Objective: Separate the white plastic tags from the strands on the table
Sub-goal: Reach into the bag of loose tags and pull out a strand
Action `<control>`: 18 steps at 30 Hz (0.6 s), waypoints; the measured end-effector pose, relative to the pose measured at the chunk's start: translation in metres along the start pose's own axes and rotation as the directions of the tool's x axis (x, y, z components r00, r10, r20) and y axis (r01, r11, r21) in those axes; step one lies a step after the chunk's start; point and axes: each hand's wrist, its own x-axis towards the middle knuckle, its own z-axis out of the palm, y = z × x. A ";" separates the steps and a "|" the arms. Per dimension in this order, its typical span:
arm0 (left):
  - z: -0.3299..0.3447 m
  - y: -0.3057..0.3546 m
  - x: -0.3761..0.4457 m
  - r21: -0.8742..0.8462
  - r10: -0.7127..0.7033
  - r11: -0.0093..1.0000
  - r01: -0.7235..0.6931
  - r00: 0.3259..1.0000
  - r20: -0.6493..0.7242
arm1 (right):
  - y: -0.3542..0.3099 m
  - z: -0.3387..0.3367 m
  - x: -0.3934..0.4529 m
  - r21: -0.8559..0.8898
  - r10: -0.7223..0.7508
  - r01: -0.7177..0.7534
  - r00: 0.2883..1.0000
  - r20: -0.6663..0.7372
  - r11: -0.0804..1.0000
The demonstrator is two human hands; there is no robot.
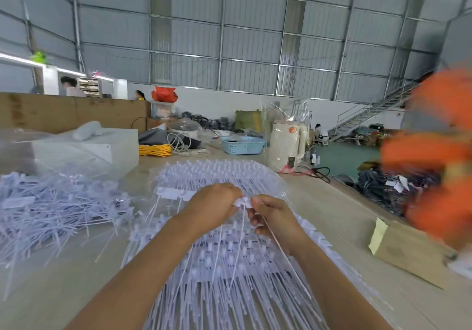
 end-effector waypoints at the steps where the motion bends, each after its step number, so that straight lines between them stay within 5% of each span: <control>1: 0.001 0.001 -0.001 0.086 0.020 0.996 -0.019 1.000 -0.005 | 0.001 0.001 0.000 -0.019 0.008 -0.008 1.000 0.021 1.000; 7: 0.007 -0.001 -0.001 0.136 0.040 0.989 -0.054 0.994 0.100 | 0.006 -0.002 0.003 -0.113 -0.047 0.042 0.998 -0.036 0.993; 13: -0.001 -0.015 -0.005 -0.413 0.065 0.909 0.059 0.958 0.281 | 0.001 -0.005 0.005 -0.160 -0.101 0.078 0.986 -0.136 0.984; 15: -0.001 -0.024 -0.010 -0.441 0.056 0.887 0.138 0.915 0.399 | -0.009 -0.036 0.007 0.115 0.016 0.033 0.915 -0.402 0.993; 18: 0.010 -0.028 -0.012 -0.402 -0.065 0.890 0.215 0.933 0.354 | -0.012 -0.081 -0.002 0.601 0.055 0.262 0.888 -0.456 0.755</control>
